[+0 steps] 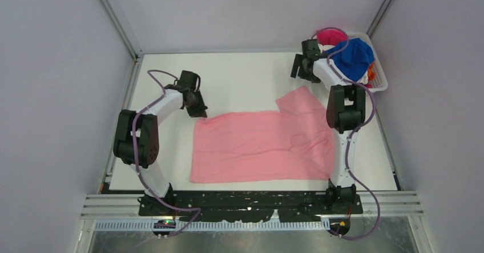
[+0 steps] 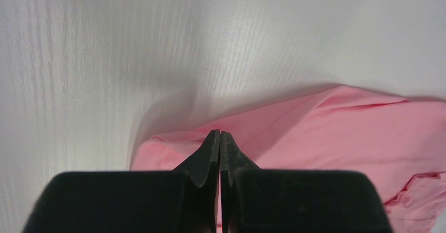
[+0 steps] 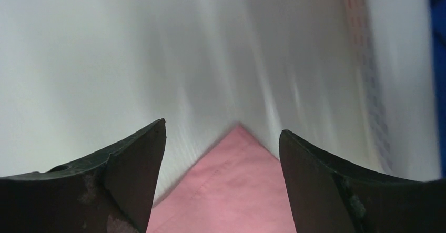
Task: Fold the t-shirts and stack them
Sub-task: Grab the side of the flattened tshirt furthest away from the robot with both arms, then fold the other side of the tshirt into a rectangle
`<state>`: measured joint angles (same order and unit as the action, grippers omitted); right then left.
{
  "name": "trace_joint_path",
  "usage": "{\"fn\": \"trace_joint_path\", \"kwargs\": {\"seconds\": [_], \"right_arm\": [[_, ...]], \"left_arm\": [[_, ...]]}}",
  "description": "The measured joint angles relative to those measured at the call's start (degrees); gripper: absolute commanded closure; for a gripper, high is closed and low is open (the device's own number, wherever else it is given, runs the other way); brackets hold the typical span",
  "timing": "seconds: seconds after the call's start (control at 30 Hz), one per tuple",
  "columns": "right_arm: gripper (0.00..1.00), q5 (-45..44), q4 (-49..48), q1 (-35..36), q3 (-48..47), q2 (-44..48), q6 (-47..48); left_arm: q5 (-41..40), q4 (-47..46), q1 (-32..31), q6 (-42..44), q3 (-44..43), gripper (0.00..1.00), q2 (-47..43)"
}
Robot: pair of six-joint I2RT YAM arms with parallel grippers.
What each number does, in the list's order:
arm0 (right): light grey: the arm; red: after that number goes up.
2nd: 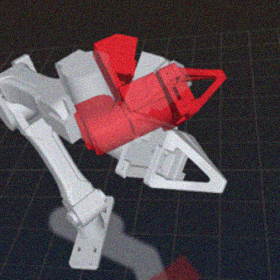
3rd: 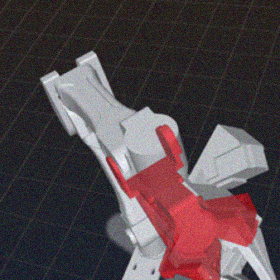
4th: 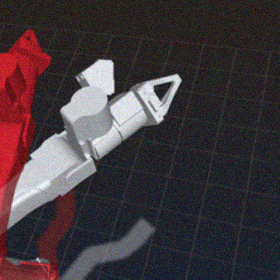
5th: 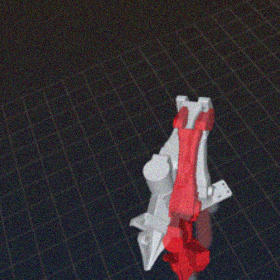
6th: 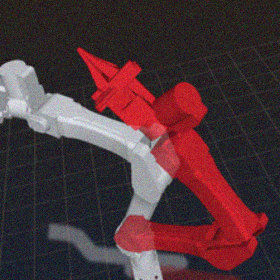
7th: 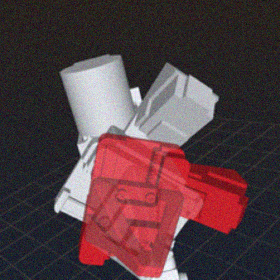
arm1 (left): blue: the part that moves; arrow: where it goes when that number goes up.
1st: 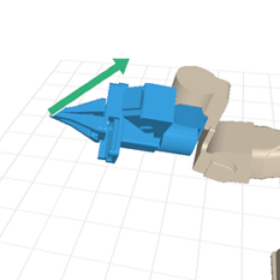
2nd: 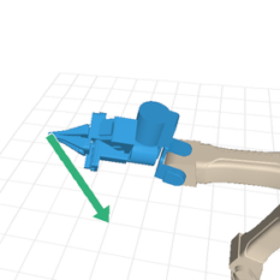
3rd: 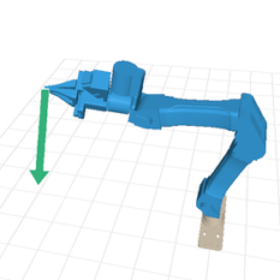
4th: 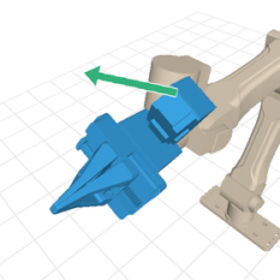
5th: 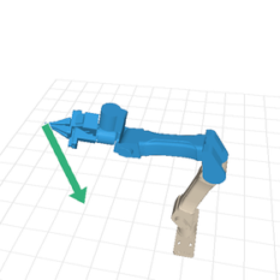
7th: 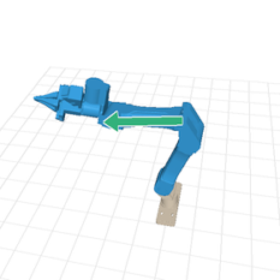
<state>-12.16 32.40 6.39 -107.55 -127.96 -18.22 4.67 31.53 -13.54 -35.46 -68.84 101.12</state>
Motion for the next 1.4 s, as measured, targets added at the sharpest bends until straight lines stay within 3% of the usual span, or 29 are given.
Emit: {"fn": "trace_joint_path", "kwargs": {"seconds": [0.2,0.5,0.87,1.07,1.4], "right_arm": [[0.23,0.3,4.4,0.9,-3.8,-5.6,0.4],[0.38,-0.9,4.7,1.4,0.0,-4.0,0.3],[0.92,-2.8,3.4,1.7,5.5,-0.6,0.7],[0.95,-3.3,-0.5,2.2,12.0,4.7,2.1],[0.95,-4.2,-7.5,3.7,35.2,28.3,2.6]], "left_arm": [[0.0,0.0,0.0,0.0,0.0,1.0,-0.1],[0.0,0.1,-0.1,0.0,0.2,1.0,-0.6],[0.0,0.2,-0.4,0.0,0.5,1.0,-2.2],[-0.1,0.2,-0.8,-0.1,1.6,1.0,-4.4],[-0.8,0.2,-1.8,-0.1,7.6,1.0,-10.1]]}}
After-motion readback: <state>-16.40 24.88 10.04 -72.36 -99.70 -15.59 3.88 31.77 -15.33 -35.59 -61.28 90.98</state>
